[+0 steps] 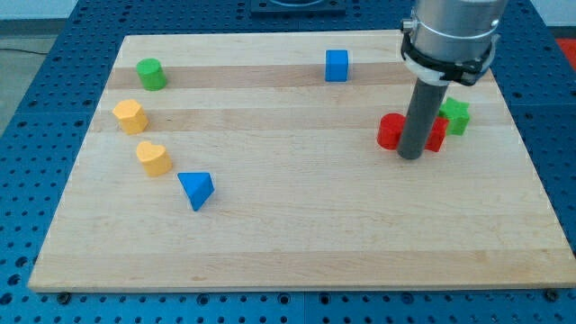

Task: Slide red circle into red star

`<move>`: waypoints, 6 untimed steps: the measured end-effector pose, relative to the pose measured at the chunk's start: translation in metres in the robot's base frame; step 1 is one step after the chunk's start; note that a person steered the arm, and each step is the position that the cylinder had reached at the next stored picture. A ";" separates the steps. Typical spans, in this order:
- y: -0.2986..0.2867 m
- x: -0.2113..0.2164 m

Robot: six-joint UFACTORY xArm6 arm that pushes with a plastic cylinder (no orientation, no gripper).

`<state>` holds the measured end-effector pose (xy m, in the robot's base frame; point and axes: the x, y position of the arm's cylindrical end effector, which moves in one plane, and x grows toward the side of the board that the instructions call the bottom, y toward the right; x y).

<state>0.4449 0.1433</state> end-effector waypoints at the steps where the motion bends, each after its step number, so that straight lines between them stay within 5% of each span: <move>1: 0.003 -0.007; 2: 0.005 0.027; 3: -0.053 0.019; 4: -0.049 -0.023; 5: -0.012 -0.014; 6: -0.064 -0.015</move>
